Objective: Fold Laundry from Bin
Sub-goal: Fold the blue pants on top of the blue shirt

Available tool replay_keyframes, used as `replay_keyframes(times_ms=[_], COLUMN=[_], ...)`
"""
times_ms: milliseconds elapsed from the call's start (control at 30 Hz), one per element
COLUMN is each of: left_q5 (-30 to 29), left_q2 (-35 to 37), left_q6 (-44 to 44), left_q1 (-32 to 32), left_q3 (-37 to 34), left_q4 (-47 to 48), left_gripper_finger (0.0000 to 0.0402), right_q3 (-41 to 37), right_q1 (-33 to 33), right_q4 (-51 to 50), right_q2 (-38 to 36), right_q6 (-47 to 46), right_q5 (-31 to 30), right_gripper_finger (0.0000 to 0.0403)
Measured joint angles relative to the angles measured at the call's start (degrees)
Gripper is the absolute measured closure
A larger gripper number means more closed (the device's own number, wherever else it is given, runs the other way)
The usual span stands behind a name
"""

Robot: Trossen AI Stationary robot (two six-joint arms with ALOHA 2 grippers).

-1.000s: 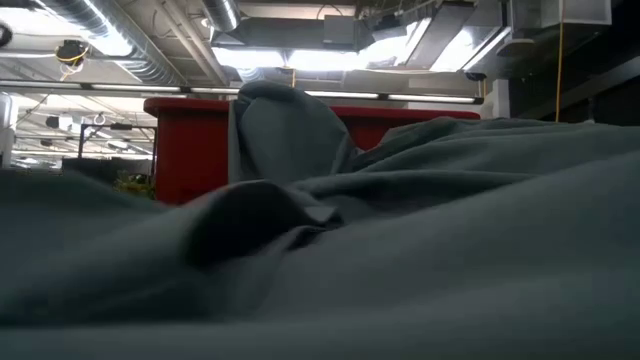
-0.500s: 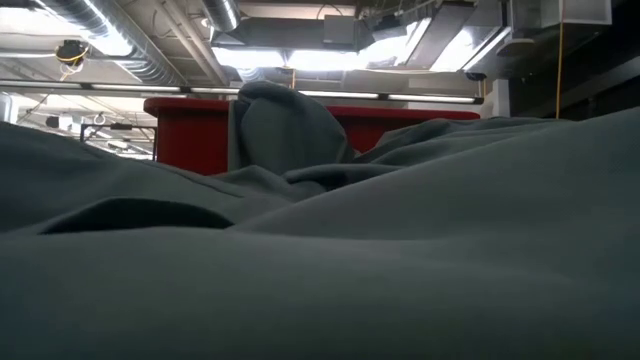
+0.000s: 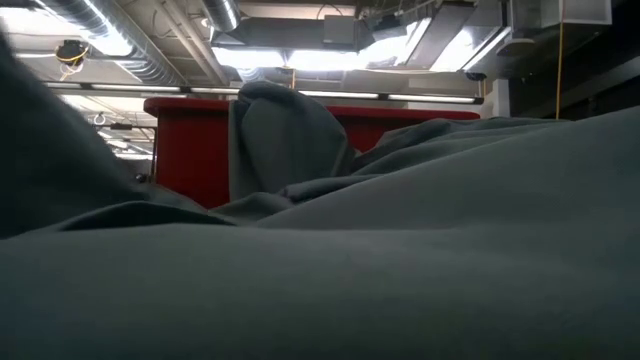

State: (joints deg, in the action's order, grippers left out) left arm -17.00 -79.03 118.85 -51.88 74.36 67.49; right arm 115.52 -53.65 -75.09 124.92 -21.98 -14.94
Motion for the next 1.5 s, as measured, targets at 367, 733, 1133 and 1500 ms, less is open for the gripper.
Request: replay_keyframes(times_ms=[367, 733, 1133, 1500], left_q5=[-3.44, 5.72, 17.4, 19.39], left_q2=[-8.07, -24.23, -43.33, -49.91], left_q6=[-22.98, -41.32, -47.5, -47.61], left_q1=[12.38, 21.94, 25.51, 25.32], left_q3=[-0.58, -0.23, 17.27, 24.35], left_q4=[-33.08, -74.77, -81.31, -80.83], left_gripper_finger=[0.0401, 0.0401, 0.0401, 0.0401], right_q3=[0.0, 0.04, 0.09, 0.09], right_q1=[-0.01, -3.4, -5.74, -5.6], right_q4=[-1.12, -5.92, -9.63, -11.58], right_q2=[-0.02, -3.66, -5.95, -5.95], right_q6=[0.0, -3.55, -9.58, -9.66], right_q5=[0.02, -3.13, -9.86, -9.64], right_gripper_finger=[0.0251, 0.0251, 0.0251, 0.0251])
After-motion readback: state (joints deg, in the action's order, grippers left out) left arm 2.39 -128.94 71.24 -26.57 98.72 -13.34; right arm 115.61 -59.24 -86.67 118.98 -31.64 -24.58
